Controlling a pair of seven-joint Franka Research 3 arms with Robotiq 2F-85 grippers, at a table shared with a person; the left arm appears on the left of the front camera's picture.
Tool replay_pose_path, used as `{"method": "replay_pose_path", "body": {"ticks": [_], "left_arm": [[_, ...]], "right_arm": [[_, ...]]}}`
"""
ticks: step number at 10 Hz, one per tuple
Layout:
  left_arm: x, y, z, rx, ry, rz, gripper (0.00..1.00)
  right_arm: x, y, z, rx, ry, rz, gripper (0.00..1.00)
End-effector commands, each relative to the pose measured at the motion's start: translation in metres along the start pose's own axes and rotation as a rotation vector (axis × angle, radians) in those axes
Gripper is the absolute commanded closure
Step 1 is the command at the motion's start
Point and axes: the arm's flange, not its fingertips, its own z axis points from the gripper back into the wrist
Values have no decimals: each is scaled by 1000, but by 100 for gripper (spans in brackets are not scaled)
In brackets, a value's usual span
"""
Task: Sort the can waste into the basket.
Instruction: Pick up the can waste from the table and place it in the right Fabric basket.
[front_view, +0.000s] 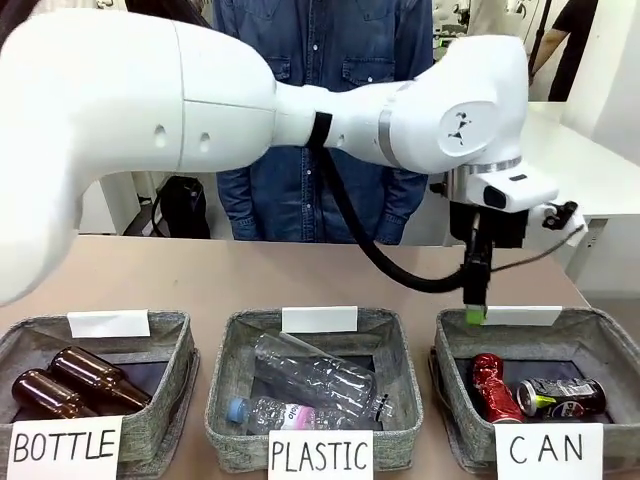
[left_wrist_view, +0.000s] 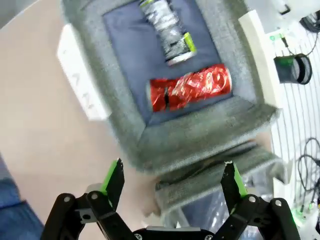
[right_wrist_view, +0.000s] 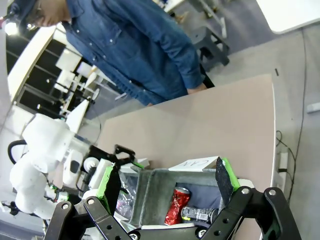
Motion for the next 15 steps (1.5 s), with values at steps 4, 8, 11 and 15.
{"method": "replay_pose_path", "body": {"ticks": [4,8,11,15], "left_arm": [[-171,-121,100,170,110,582,0],[-313,-223,148,119,-352,1010,0],[-429,-271,134,15,-908,1105,0],[-518,-285,91,-21,-1343,1144,0]], "right_arm": [[3,67,-102,169,142,112,0],[-45,131,-217,364,345,53,0],[-65,169,-260,342,403,-103,0],[-58,185,-278,223,298,-246,0]]}}
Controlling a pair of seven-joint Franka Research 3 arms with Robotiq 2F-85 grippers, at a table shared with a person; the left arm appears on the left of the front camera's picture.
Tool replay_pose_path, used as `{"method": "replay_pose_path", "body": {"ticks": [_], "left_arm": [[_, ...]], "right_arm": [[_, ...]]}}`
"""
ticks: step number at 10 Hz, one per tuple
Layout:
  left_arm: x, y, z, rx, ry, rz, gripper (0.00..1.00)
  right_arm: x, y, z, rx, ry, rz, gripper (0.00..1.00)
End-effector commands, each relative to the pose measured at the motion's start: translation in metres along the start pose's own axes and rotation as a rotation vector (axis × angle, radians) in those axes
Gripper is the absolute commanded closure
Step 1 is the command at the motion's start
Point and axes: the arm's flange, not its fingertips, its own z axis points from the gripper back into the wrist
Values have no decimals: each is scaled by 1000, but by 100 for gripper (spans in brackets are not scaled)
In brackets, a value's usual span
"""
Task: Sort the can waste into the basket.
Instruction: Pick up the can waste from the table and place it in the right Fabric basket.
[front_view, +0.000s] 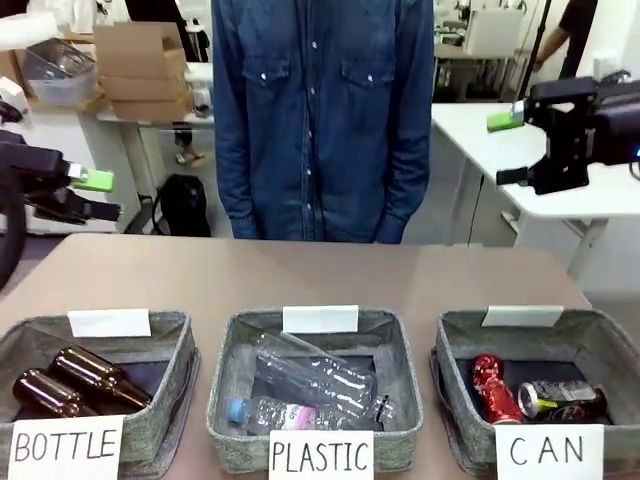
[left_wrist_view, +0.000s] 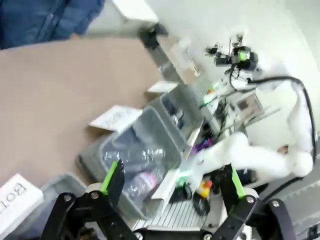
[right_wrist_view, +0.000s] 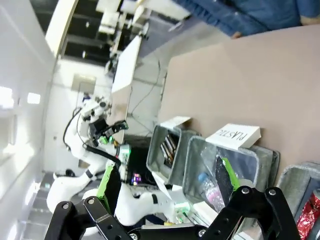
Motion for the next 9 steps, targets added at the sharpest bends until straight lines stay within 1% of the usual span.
{"method": "replay_pose_path", "body": {"ticks": [1,9], "left_arm": [[-2,-20,-12,38,89,-30,0],[-2,-20,-12,38,89,-30,0]], "right_arm": [[-5,-2,1,24,45,32,0],[-5,-2,1,24,45,32,0]]}}
